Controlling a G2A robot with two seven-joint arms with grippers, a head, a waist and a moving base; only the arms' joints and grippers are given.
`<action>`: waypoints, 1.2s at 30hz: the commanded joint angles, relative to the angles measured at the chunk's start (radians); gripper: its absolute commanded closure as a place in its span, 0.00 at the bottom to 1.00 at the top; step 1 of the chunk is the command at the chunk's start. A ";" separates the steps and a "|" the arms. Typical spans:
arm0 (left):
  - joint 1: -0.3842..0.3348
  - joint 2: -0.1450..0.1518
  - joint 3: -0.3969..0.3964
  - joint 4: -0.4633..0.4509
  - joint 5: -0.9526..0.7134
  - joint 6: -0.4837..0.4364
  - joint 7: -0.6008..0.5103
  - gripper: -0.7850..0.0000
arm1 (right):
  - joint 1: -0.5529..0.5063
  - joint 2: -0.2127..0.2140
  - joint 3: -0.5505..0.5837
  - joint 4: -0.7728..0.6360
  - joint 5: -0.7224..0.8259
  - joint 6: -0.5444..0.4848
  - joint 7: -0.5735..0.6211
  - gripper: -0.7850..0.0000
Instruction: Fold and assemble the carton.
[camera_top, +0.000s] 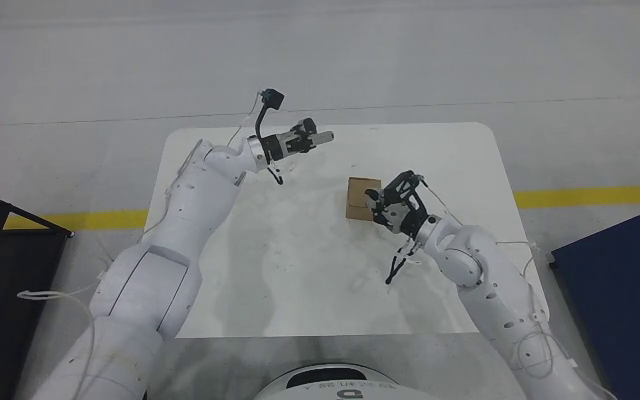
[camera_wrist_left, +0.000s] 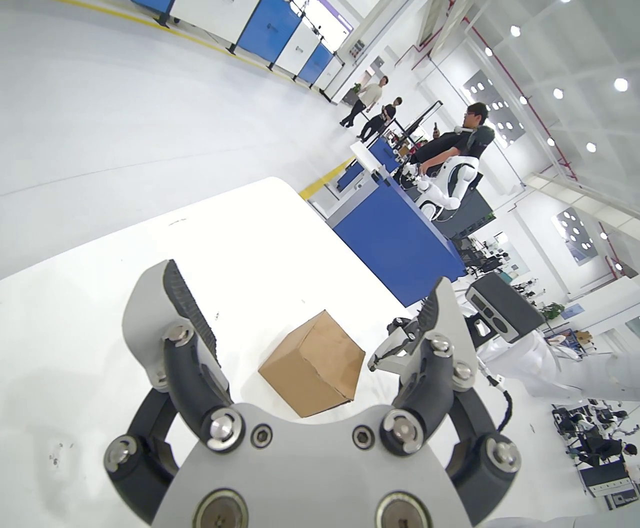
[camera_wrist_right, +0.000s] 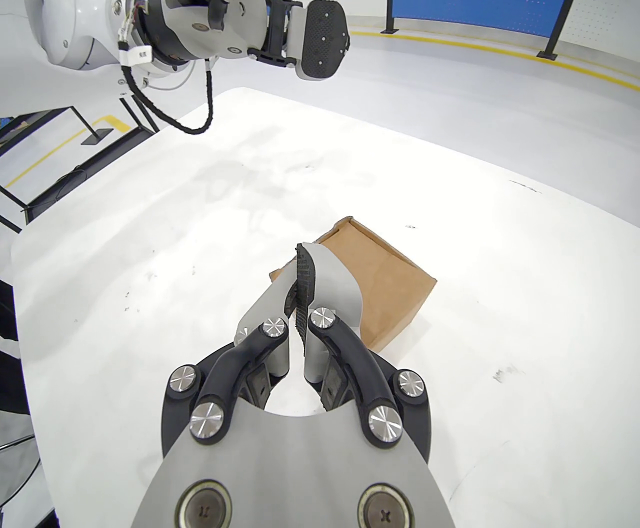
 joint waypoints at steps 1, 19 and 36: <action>0.007 0.004 -0.004 -0.013 -0.012 0.005 -0.015 0.00 | 0.004 -0.001 -0.006 0.004 -0.006 0.002 0.002 1.00; 0.076 0.044 -0.031 -0.131 -0.042 0.057 -0.059 0.00 | 0.014 -0.005 -0.026 0.007 -0.029 0.055 -0.006 1.00; 0.113 0.062 -0.023 -0.189 -0.041 0.122 -0.101 0.00 | -0.030 -0.001 0.086 0.023 0.082 0.216 0.025 1.00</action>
